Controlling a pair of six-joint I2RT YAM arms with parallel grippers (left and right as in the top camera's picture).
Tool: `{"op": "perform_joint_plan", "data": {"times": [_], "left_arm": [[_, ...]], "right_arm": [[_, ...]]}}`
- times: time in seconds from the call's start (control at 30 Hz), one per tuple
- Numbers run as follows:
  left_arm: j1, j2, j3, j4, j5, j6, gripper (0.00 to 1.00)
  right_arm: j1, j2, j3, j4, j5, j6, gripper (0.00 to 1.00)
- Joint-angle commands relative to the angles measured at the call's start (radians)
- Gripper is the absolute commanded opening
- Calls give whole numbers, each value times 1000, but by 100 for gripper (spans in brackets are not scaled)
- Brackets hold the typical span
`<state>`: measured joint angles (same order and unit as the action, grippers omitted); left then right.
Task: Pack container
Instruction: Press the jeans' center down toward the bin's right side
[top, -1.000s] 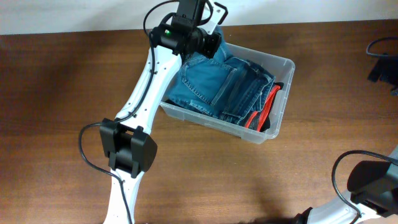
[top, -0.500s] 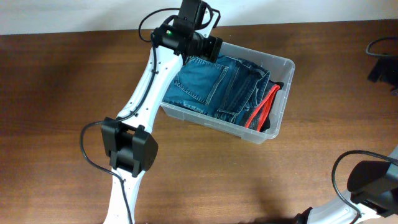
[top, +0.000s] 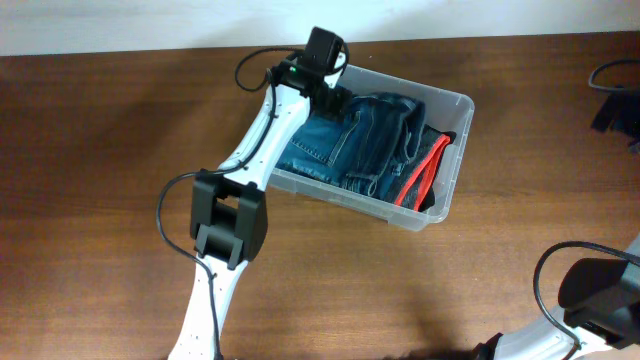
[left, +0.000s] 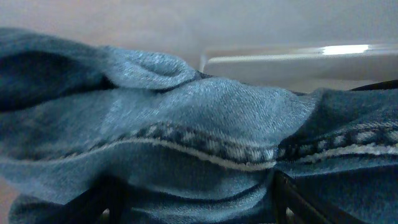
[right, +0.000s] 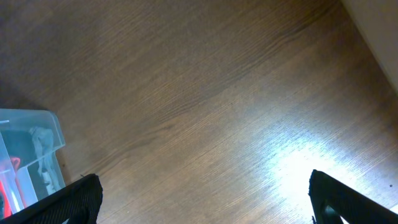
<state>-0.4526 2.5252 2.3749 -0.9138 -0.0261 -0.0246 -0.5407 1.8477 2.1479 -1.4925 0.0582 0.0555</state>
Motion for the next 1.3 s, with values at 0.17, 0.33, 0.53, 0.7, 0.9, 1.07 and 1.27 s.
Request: {"op": "perform_joint_plan", "data": {"times": [0.17, 0.33, 0.53, 0.7, 0.9, 1.07, 1.27], "left_arm": [[-24, -11, 56, -58, -7, -17, 76], [-33, -187, 137, -80, 93, -60, 76], [-98, -265, 137, -93, 143, -99, 77], [-162, -238, 107, -97, 139, -99, 77], [-219, -146, 43, -97, 60, -103, 77], [-238, 2, 17, -117, 72, -103, 77], [-240, 66, 30, -147, 146, -102, 73]], "right_arm": [[-3, 1, -5, 0, -2, 4, 99], [-3, 1, -5, 0, -2, 4, 99], [-3, 1, -5, 0, -2, 4, 98], [-3, 1, -5, 0, -2, 4, 98], [-3, 1, -5, 0, -2, 4, 99], [-3, 1, -5, 0, -2, 4, 99], [-3, 1, -5, 0, -2, 4, 98]]}}
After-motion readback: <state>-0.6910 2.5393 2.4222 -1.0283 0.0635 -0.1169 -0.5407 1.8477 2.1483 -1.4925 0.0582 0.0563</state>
